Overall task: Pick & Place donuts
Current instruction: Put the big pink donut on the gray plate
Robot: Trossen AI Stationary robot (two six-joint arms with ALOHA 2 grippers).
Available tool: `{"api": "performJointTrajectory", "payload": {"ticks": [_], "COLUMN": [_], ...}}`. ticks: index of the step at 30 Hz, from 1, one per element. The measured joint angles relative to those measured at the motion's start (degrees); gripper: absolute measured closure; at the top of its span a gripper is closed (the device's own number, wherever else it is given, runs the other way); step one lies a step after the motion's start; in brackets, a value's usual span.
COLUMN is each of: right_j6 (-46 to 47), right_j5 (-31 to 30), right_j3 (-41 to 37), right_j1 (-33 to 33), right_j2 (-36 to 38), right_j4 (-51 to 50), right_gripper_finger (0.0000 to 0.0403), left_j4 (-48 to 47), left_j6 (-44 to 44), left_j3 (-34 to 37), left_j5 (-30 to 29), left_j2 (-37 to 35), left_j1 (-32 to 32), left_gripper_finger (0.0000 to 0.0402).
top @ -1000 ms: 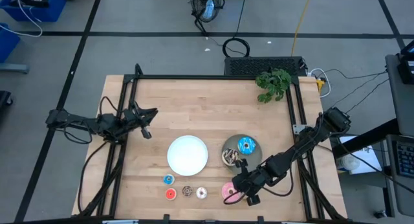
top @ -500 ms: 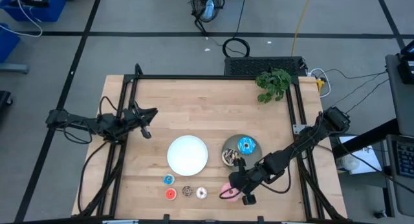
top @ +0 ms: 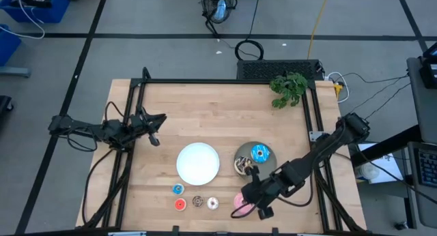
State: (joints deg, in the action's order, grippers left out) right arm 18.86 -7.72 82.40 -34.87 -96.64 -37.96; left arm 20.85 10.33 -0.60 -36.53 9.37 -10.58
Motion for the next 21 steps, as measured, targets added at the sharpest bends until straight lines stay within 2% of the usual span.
{"api": "performJointTrajectory", "payload": {"ticks": [2, 7, 11, 17, 21], "right_j6": [1.0, -0.1, -2.2, -3.2, -5.6], "right_j5": [-1.8, -3.7, -5.8, 0.7, 4.9], "right_j3": [2.9, 8.3, 13.2, 20.2, 20.8], "right_j1": [0.4, 0.4, 0.4, 0.3, 0.3], "right_j2": [0.0, -0.3, -4.3, -13.0, -16.6], "right_j4": [-3.4, -3.0, -3.2, -11.8, -12.7], "right_gripper_finger": [0.0403, 0.0403, 0.0403, 0.0403, 0.0403], "left_j4": [0.0, 0.0, 0.0, -0.2, -0.5], "left_j6": [0.0, 0.0, -0.1, -0.1, -0.1], "left_j3": [0.0, 0.0, 0.0, 0.0, 0.0], "left_j5": [0.0, 0.0, 0.0, 0.1, 0.2], "left_j2": [0.0, 0.0, 0.0, 0.0, 0.0], "left_j1": [0.0, 0.0, 0.0, 0.0, 0.0], "left_gripper_finger": [0.0350, 0.0350, 0.0350, 0.0350, 0.0350]}}
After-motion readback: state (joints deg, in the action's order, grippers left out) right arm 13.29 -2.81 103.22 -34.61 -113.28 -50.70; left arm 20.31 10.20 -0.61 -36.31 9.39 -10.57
